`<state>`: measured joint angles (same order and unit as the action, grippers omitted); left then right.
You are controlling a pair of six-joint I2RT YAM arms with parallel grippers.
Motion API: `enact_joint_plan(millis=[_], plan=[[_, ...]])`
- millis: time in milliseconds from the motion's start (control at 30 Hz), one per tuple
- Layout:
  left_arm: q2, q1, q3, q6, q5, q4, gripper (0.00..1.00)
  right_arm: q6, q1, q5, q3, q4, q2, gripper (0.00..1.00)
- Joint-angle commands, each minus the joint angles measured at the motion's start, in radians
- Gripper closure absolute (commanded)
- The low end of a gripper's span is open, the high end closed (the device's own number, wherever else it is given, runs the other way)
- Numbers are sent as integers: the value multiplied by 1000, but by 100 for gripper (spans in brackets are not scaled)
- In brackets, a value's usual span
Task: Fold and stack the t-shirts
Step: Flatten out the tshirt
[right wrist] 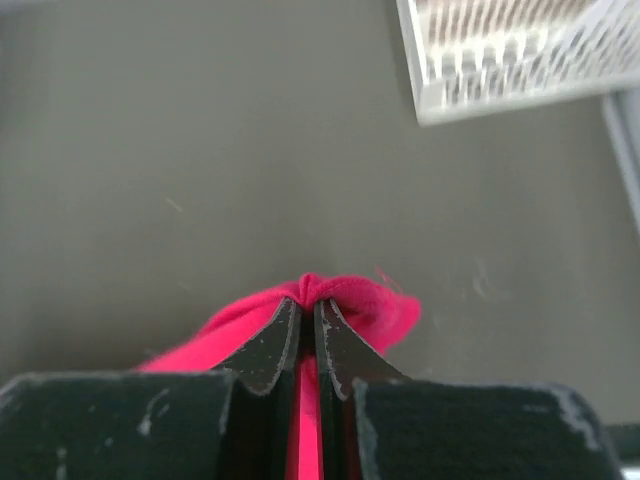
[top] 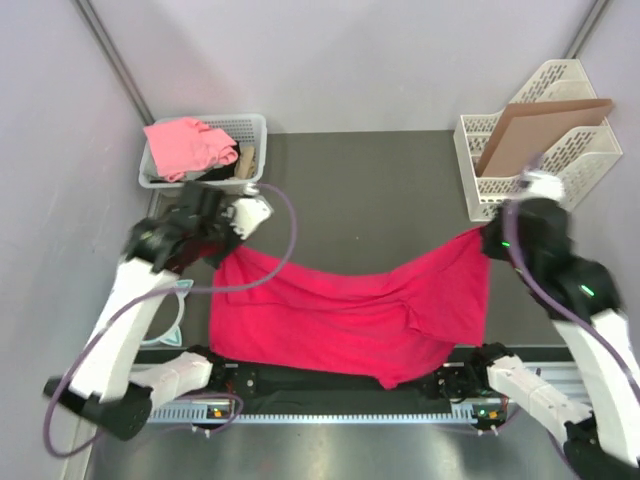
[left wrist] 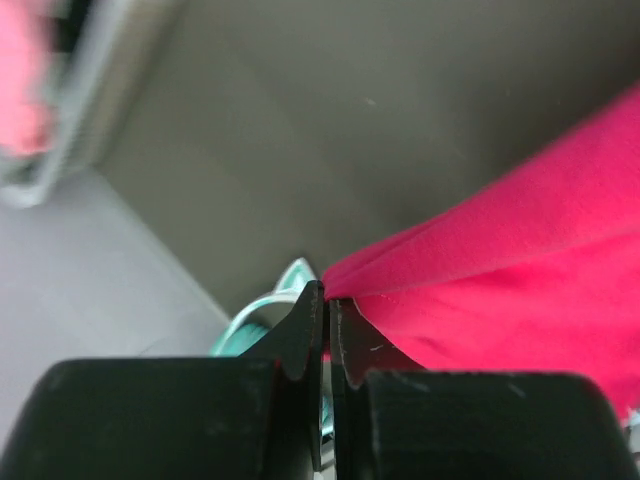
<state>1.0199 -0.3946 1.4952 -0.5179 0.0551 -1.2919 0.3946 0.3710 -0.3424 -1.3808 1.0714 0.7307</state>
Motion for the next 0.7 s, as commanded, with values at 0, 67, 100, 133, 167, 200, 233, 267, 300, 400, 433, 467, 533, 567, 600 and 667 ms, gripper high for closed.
enact_joint_plan(millis=[0,67,100,133,167,200,233,267,300,400,433,467,533,567,600,667], plan=[[164,2,-235,-73,-43,258,100,12,-26,-43,251,-261,163,100],[297,2,-317,-102,-20,402,100,16,-52,-44,348,-381,263,100],[351,5,-326,-106,7,436,100,16,-79,-40,385,-416,297,100],[406,7,-319,-116,23,475,100,18,-90,-47,393,-483,332,100],[525,13,-303,-120,41,499,100,15,-96,-67,393,-505,405,100],[586,20,-285,-125,67,516,100,13,-110,-81,384,-525,444,100],[642,28,-247,-137,83,526,100,12,-115,-95,355,-551,484,100],[734,45,-233,-142,98,569,100,12,-121,-102,338,-565,562,100],[771,56,-218,-148,110,591,100,9,-133,-99,318,-576,600,100],[884,98,-146,-160,163,657,97,3,-142,-70,223,-584,746,100],[907,109,-121,-160,176,655,85,1,-142,-67,180,-577,777,100],[936,132,-87,-160,184,652,69,0,-142,-58,164,-571,827,100],[939,158,-79,-166,228,690,25,-3,-141,-52,140,-570,858,100],[919,168,-85,-171,236,703,15,-5,-142,-47,138,-574,871,93],[902,175,-87,-174,238,707,4,-8,-142,-49,140,-577,874,89],[823,189,-102,-174,224,701,1,-13,-142,-43,137,-580,883,77]])
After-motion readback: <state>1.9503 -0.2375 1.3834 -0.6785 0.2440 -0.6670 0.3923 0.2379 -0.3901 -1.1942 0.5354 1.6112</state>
